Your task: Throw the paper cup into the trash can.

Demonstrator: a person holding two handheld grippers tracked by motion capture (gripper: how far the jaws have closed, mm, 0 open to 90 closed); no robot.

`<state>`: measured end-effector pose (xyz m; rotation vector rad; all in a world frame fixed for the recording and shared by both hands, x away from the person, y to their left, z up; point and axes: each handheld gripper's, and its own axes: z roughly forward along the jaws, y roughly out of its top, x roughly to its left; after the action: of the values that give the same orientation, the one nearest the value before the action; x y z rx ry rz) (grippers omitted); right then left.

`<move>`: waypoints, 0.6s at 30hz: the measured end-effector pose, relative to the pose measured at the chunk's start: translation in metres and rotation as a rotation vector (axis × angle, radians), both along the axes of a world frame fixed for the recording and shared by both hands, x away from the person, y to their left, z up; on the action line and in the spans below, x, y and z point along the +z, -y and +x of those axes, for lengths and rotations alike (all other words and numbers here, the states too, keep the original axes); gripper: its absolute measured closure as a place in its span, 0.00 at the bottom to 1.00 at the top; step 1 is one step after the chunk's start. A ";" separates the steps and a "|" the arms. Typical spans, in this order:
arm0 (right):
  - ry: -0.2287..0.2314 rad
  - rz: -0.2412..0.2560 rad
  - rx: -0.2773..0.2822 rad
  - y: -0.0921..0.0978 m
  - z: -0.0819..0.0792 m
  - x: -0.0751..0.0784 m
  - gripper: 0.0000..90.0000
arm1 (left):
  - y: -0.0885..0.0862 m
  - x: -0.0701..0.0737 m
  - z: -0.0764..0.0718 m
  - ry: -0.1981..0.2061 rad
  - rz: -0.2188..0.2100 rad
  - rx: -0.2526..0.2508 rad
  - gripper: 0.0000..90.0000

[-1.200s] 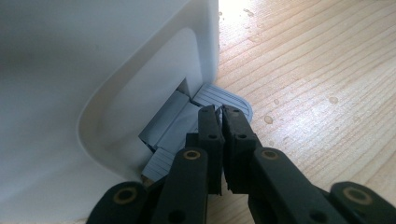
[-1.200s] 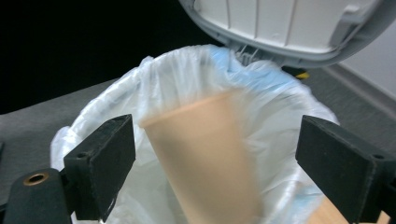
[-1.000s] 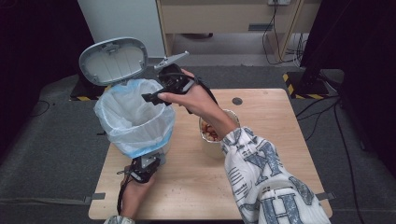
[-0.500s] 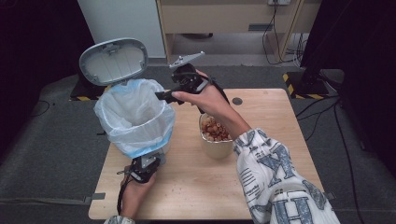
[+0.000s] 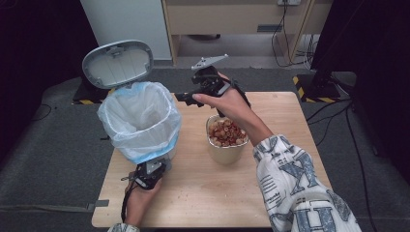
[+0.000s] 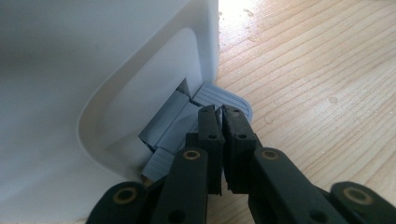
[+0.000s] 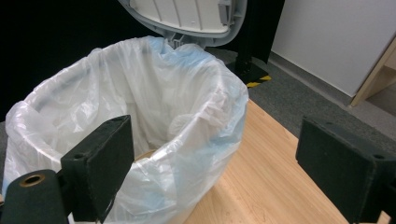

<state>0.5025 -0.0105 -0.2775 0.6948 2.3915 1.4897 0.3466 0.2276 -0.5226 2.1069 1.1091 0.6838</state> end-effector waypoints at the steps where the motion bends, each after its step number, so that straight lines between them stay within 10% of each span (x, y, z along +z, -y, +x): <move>1: 0.000 0.000 0.000 0.000 0.000 0.000 0.13 | 0.000 0.000 0.000 0.000 0.000 0.000 0.96; 18: -0.006 0.004 -0.052 0.028 0.005 -0.010 0.11 | 0.000 0.000 0.000 0.000 -0.002 -0.001 0.96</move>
<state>0.5076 -0.0382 -0.2873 0.7577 2.3564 1.4745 0.3467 0.2279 -0.5227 2.1053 1.1089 0.6818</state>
